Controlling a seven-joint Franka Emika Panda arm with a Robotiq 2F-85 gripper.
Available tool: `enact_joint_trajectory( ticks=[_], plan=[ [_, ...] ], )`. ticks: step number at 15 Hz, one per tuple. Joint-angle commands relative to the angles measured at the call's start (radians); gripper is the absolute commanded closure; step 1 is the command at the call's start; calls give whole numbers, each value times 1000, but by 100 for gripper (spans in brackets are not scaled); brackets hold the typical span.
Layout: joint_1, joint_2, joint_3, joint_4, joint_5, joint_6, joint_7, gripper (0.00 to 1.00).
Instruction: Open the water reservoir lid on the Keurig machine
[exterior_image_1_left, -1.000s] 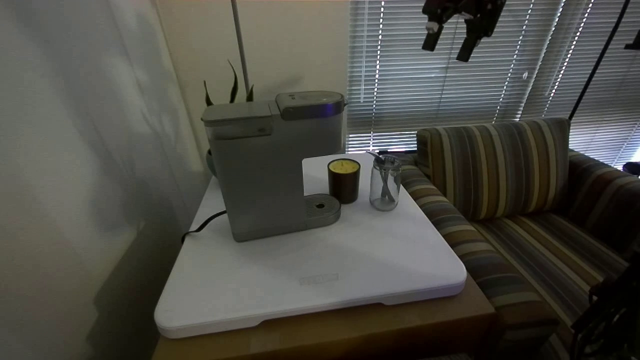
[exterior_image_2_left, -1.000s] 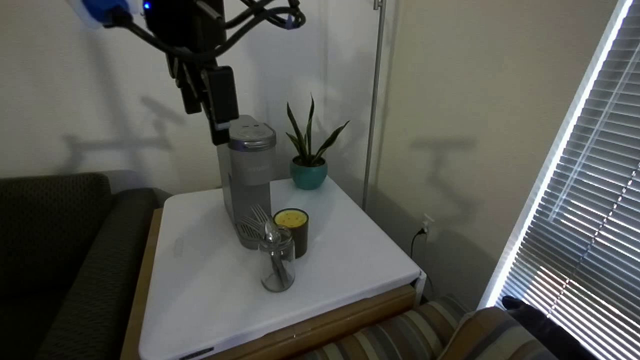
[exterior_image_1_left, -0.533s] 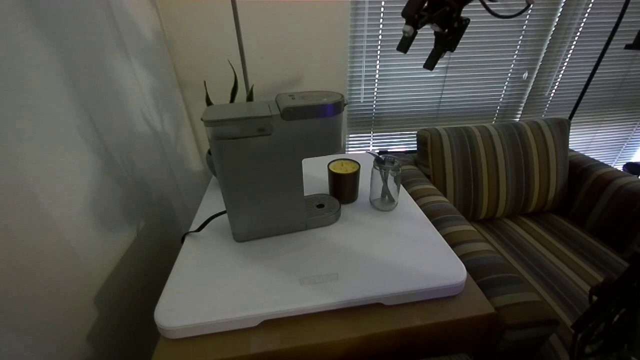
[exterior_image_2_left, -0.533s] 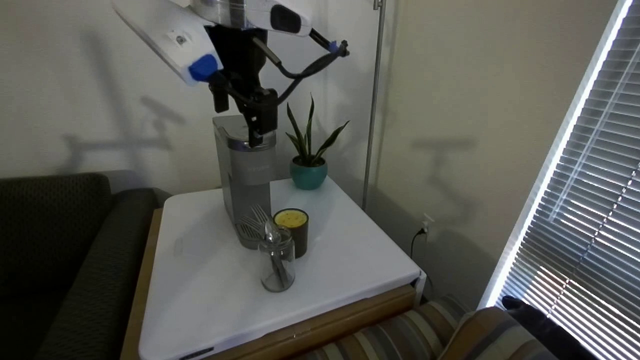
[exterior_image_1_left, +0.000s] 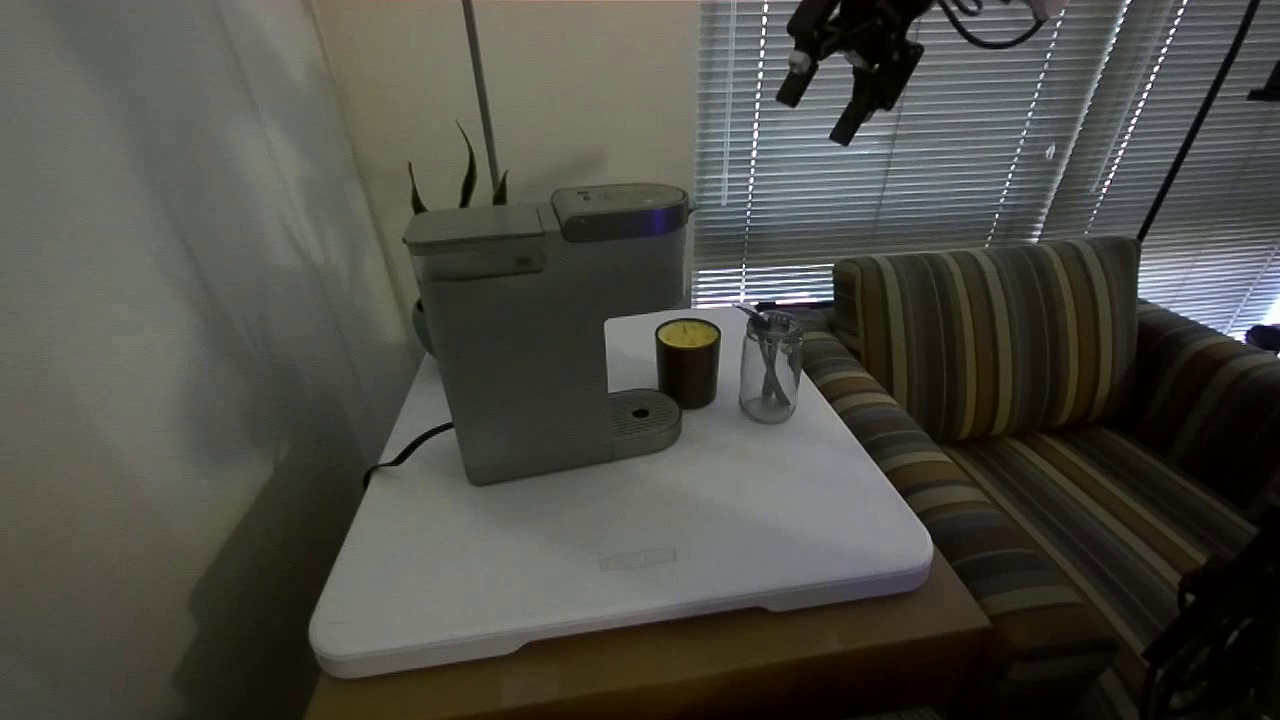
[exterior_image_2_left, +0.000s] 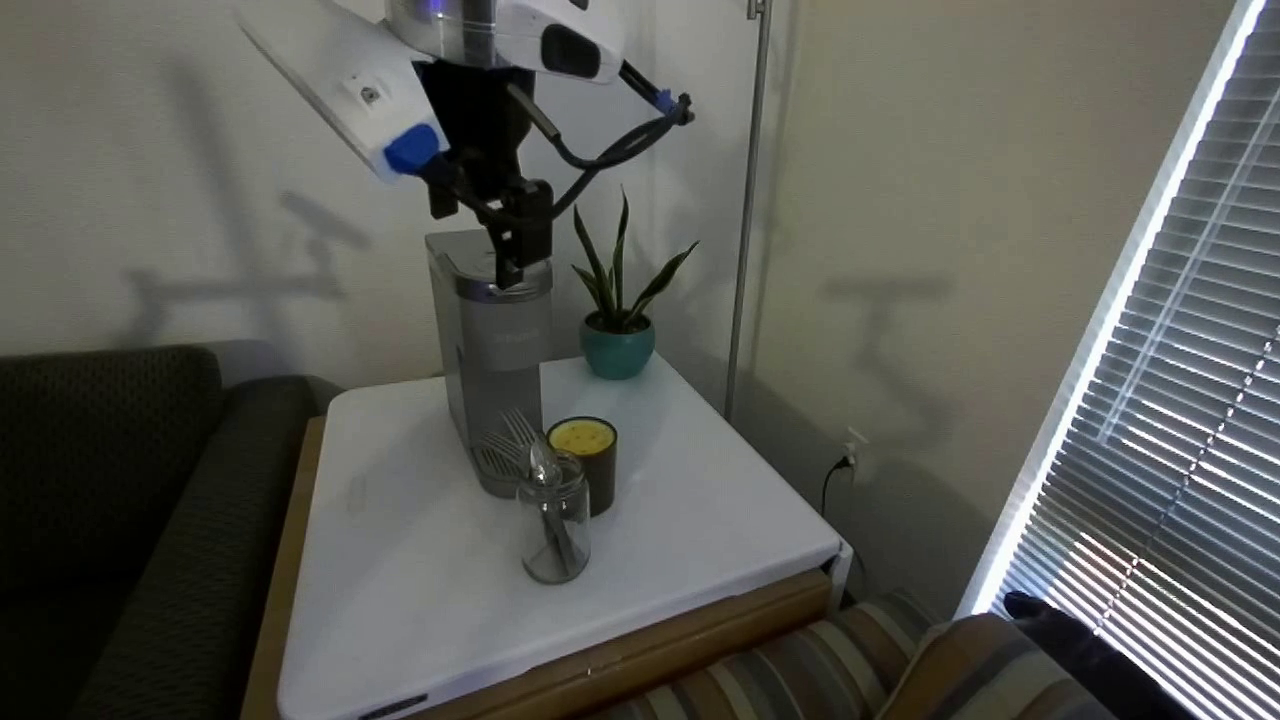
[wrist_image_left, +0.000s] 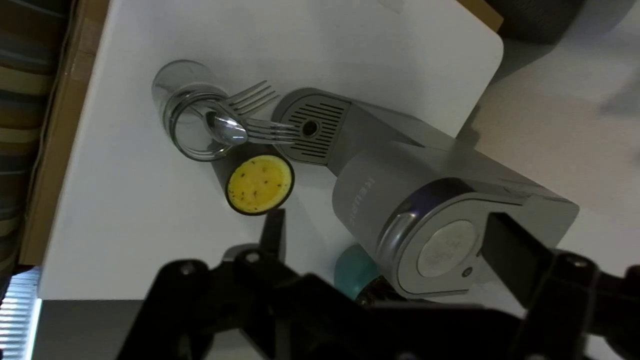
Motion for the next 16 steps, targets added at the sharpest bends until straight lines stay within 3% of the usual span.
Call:
enact_joint_trajectory(
  ticks=[1,4,12,16],
  plan=[
    [-31,34,23,1,125,31,-86,0],
    [-44,56,21,-1,238,42,-162,0],
    [-108,132,7,27,813,-68,-622,0],
    [-101,197,2,54,890,-183,-705,0]
  ],
)
